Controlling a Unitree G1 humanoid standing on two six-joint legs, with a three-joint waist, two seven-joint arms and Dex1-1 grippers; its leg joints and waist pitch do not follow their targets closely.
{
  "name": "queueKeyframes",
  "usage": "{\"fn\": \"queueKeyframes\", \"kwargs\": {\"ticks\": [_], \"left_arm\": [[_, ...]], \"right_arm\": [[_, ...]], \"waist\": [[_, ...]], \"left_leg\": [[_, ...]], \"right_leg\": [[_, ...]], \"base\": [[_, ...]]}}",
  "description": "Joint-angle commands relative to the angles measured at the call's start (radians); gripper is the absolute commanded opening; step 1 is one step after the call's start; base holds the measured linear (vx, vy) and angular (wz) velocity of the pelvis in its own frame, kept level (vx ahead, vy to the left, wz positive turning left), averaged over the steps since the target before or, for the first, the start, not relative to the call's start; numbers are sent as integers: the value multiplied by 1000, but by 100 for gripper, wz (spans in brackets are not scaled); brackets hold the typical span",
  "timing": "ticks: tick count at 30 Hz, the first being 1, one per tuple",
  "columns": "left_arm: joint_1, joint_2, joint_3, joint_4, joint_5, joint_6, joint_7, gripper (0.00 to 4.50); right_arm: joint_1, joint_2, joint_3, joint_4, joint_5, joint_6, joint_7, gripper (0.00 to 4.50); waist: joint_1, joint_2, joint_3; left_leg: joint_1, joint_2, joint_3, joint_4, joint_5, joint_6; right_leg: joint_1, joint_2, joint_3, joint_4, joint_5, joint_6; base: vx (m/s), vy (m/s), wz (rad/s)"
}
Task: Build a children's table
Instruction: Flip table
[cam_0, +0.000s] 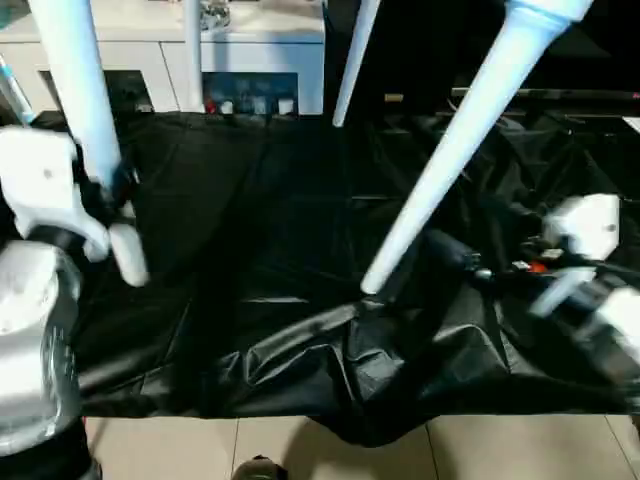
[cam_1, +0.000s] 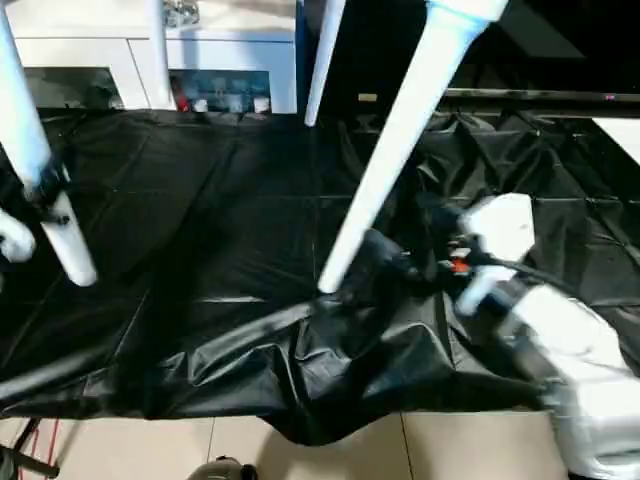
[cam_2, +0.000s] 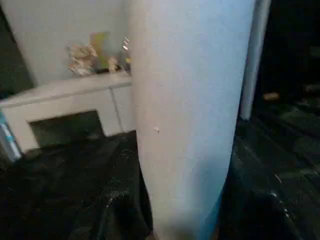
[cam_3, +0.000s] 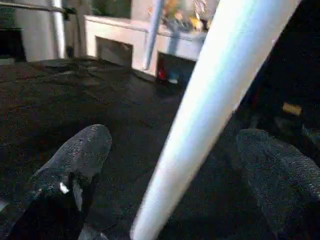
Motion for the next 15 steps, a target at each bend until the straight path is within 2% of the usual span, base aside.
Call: {"fn": "queueKeyframes", "kwargs": {"ticks": [1, 2, 3, 5, 7, 8, 9, 10, 11, 13, 14, 15], "left_arm": [[7, 12, -31, 13, 14, -26, -27, 170], [7, 12, -31, 14, 15, -26, -27, 170], [19, 15, -30, 50, 20, -53, -27, 170], [28, 20, -31, 74, 12, -73, -26, 170], [32, 34, -34, 133, 1, -101, -35, 170], [31, 38, -32, 154, -1, -110, -38, 170], [30, 46, -32, 181, -4, -128, -43, 170], [30, 53, -33, 200, -6, -143, -45, 170], [32, 63, -36, 219, -5, -155, -48, 170], [34, 70, -37, 239, -6, -166, -51, 170], [43, 80, -38, 260, -3, -176, -54, 170], [53, 87, -38, 270, -2, -180, -51, 170]], "right_arm": [[-13, 11, 2, 10, 2, 20, -20, 450], [-14, 12, 3, 11, 2, 20, -20, 450], [-25, 46, 18, 35, 5, 10, -28, 450], [-32, 62, 30, 51, -2, 3, -39, 450], [-44, 90, 45, 71, -9, -10, -52, 450], [-47, 98, 49, 76, -12, -13, -56, 450], [-51, 107, 53, 80, -18, -15, -60, 450], [-53, 113, 55, 81, -21, -15, -62, 450], [-54, 118, 58, 83, -25, -15, -62, 450], [-54, 123, 63, 84, -29, -15, -60, 450], [-52, 124, 69, 82, -34, -18, -55, 450], [-49, 122, 73, 80, -38, -23, -50, 450]], "waist": [[-7, 8, -52], [-8, 9, -52], [-8, 6, -52], [-12, 8, -49], [-15, -8, -48], [-12, 1, -49], [-15, -6, -48], [-13, -1, -47], [-17, -4, -44], [-21, -3, -34], [-23, -5, -39], [-25, -4, -40]], "left_leg": [[46, 56, -29, -84, -384, -43], [47, 56, -30, -85, -391, -47], [46, 57, -31, -87, -398, -52], [47, 55, -32, -90, -428, -61], [50, 56, -30, -92, -447, -69], [52, 56, -33, -93, -455, -77], [51, 57, -32, -95, -457, -80], [55, 57, -34, -97, -480, -89], [56, 58, -36, -100, -512, -98], [67, 55, -40, -105, -601, -112], [68, 55, -45, -106, -608, -116], [66, 56, -46, -108, -601, -117]], "right_leg": [[10, -56, 42, -98, -269, -122], [9, -55, 43, -97, -268, -122], [13, -56, 42, -96, -266, -119], [10, -56, 41, -99, -292, -111], [7, -57, 44, -104, -312, -104], [6, -59, 44, -102, -323, -99], [6, -58, 44, -103, -323, -95], [4, -58, 44, -104, -339, -88], [4, -59, 44, -107, -360, -84], [-1, -61, 42, -120, -448, -72], [7, -65, 42, -119, -460, -67], [7, -64, 43, -119, -442, -64]], "base": [[0, 0, 0], [0, 0, 0], [0, 0, 0], [0, 0, 0], [0, 0, 0], [0, 0, 0], [0, 0, 0], [0, 0, 0], [0, 0, 0], [0, 0, 0], [0, 0, 0], [0, 0, 0]]}}
